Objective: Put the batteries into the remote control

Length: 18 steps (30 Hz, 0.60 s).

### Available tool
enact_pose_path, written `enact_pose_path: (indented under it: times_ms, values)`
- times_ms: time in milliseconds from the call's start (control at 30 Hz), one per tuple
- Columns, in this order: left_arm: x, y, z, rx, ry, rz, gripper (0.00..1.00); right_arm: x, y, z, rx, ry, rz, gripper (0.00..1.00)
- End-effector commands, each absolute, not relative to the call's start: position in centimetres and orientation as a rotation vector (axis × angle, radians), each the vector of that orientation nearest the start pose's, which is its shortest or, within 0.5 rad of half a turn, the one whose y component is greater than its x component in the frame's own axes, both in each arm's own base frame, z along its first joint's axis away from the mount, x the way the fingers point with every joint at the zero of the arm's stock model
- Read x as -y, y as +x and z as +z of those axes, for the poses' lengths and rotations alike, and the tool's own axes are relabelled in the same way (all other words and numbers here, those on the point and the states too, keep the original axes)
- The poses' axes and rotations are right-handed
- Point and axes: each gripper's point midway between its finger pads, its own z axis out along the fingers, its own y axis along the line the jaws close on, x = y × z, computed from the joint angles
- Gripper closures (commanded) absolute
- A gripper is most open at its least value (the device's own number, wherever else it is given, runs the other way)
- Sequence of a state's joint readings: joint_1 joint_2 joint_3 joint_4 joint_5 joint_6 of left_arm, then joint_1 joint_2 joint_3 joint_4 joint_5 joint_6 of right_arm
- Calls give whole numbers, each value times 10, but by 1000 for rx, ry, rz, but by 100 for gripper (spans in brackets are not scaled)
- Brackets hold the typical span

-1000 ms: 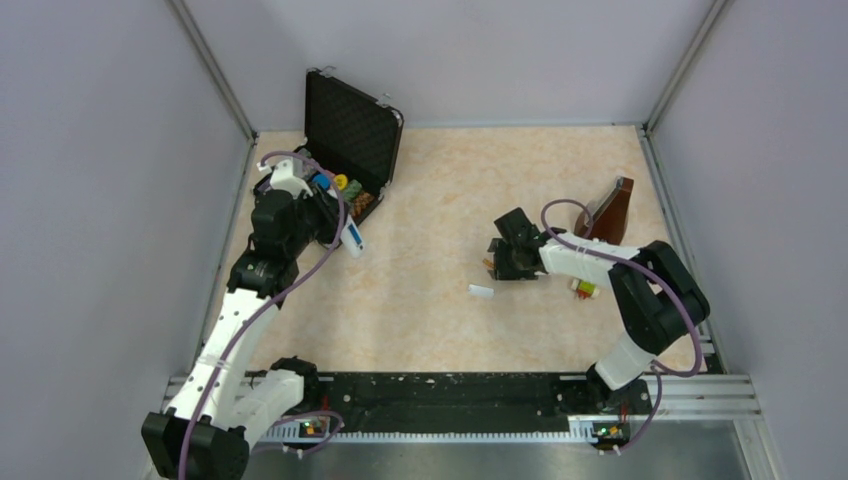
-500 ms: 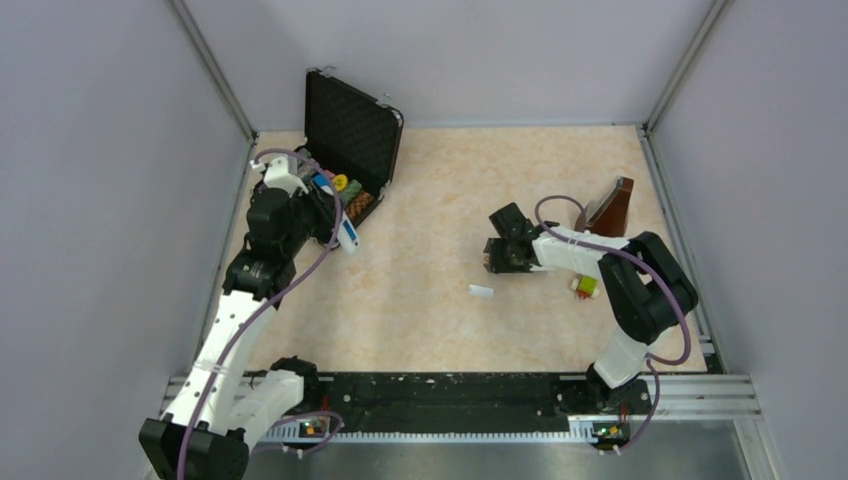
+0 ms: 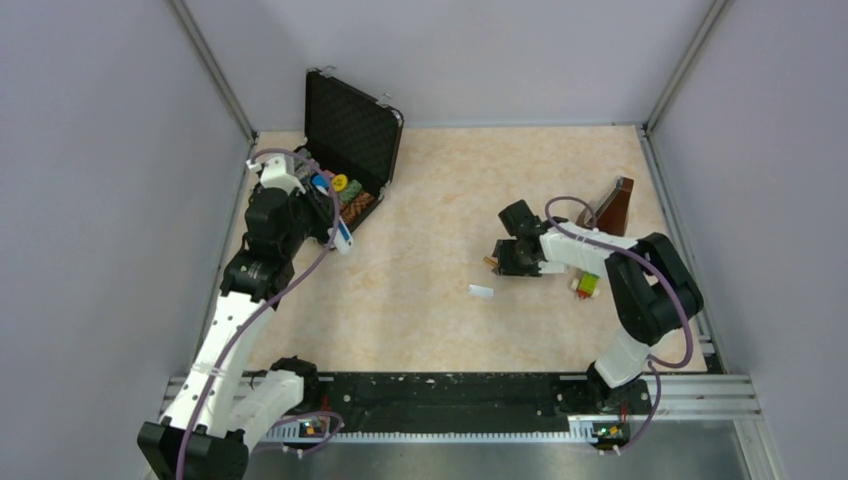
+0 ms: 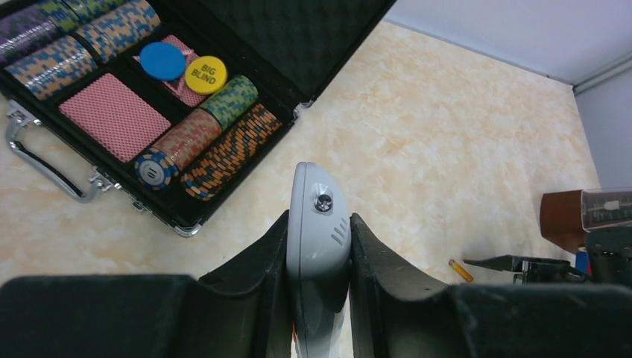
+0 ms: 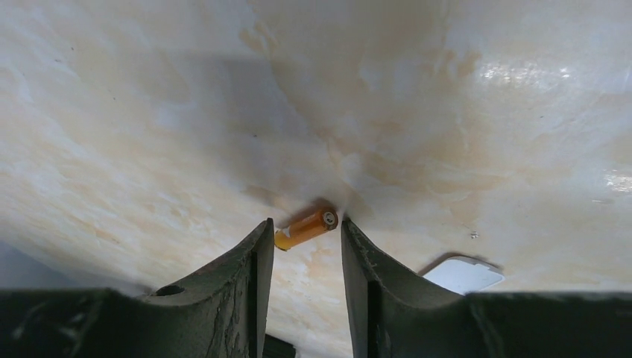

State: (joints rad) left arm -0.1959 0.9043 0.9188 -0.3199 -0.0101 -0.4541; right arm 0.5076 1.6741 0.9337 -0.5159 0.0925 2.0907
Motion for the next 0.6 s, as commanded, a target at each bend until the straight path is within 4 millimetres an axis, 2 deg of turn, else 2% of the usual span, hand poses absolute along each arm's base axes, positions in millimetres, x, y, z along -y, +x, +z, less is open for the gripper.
enact_pose_path:
  times_ms: [0, 133, 333, 567]
  values:
    - [64, 315, 318, -1752, -254, -365, 100, -166, 308, 7, 1984, -2631, -234, 62]
    - [64, 314, 318, -1743, -268, -376, 100, -162, 310, 4, 1939, -2659, -185, 64]
    - [65, 312, 318, -1740, -287, -394, 100, -171, 305, -4, 1889, -2619, -143, 69]
    - [65, 310, 321, -1724, -293, -405, 100, -165, 306, -8, 1862, -2665, -107, 75]
